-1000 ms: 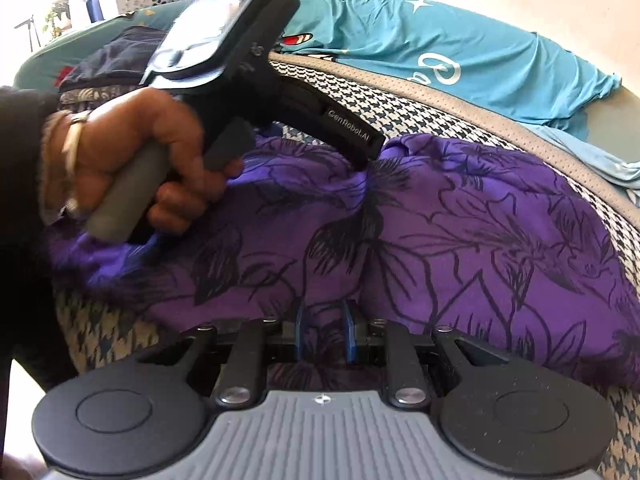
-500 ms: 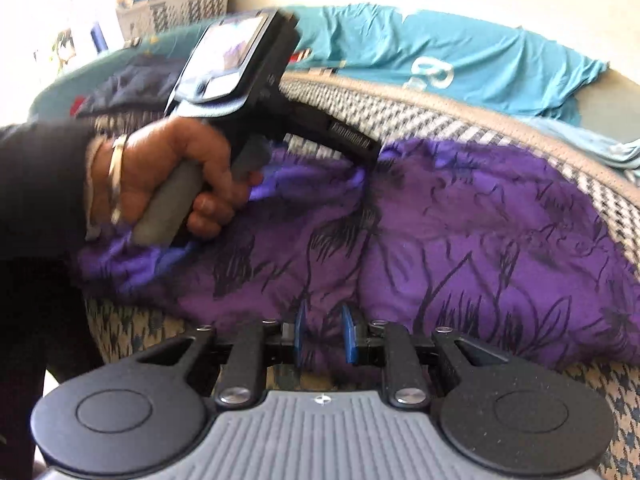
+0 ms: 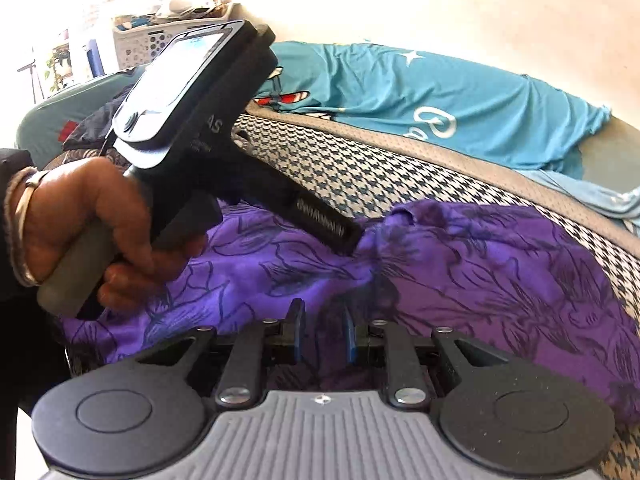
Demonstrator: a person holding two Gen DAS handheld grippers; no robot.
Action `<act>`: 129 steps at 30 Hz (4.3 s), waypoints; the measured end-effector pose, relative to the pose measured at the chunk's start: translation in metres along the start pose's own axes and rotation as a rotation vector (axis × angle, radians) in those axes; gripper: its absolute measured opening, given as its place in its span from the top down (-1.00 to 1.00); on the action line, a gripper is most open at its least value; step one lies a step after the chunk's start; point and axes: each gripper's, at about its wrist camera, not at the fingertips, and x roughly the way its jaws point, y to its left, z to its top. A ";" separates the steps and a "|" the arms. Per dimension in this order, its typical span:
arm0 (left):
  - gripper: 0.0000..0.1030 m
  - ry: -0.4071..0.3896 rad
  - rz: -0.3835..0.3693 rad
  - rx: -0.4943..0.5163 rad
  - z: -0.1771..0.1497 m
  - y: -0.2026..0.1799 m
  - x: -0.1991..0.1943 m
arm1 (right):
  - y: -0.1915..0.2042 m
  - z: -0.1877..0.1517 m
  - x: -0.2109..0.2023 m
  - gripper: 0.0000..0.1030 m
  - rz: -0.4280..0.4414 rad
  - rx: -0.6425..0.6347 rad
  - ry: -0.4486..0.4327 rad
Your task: Fold clothes
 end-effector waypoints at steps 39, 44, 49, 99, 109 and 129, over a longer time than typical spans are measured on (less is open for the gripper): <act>-1.00 -0.062 -0.022 0.038 0.006 -0.008 0.028 | -0.001 -0.026 0.001 0.60 0.034 -0.004 0.150; -1.00 -0.068 -0.023 0.034 0.006 -0.008 0.030 | -0.006 -0.034 -0.011 0.60 0.064 0.026 0.162; -1.00 -0.073 -0.022 0.033 0.006 -0.008 0.030 | -0.008 -0.040 -0.022 0.59 0.095 0.042 0.161; -1.00 -0.097 -0.032 -0.135 -0.054 0.043 -0.080 | -0.042 -0.014 -0.043 0.43 -0.339 0.172 -0.049; -1.00 -0.051 0.017 -0.178 -0.074 0.072 -0.075 | -0.030 -0.016 -0.017 0.33 -0.349 0.120 0.038; -1.00 -0.026 0.034 -0.352 -0.090 0.122 -0.096 | 0.063 -0.026 -0.038 0.26 -0.075 0.076 -0.057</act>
